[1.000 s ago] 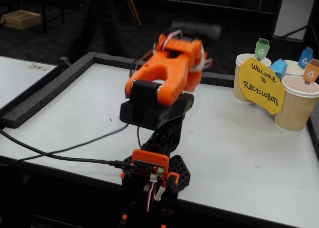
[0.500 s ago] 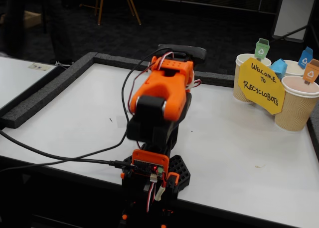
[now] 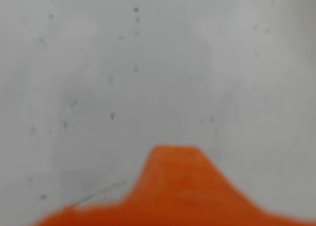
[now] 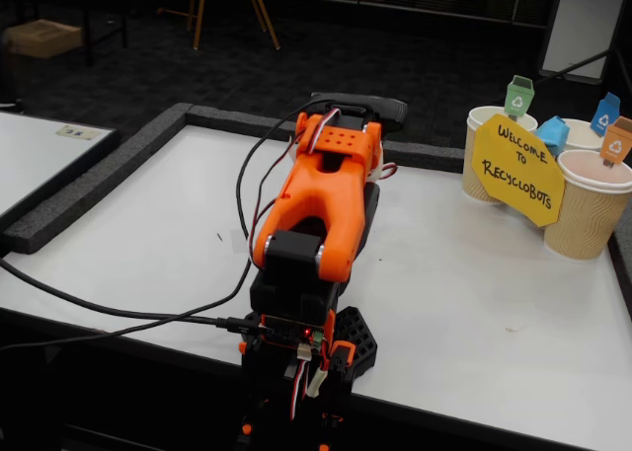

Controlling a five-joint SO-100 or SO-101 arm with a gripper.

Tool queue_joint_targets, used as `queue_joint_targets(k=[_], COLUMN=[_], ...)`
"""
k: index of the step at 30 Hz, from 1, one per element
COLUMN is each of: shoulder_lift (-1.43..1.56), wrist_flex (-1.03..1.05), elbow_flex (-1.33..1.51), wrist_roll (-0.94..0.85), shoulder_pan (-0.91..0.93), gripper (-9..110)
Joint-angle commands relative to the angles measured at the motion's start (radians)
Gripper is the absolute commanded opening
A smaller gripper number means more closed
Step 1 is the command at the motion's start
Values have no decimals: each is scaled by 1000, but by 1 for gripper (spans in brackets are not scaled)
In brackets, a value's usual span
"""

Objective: Sort rubbish by color.

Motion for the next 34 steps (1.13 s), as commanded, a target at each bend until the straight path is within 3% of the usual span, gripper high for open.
queue_joint_targets(k=[1,34], shoulder_lift=[34,34], wrist_flex=[2,2], elbow_flex=[-43,-44], wrist_roll=[20,11], shoulder_pan=[-20,-60], gripper=[0,0])
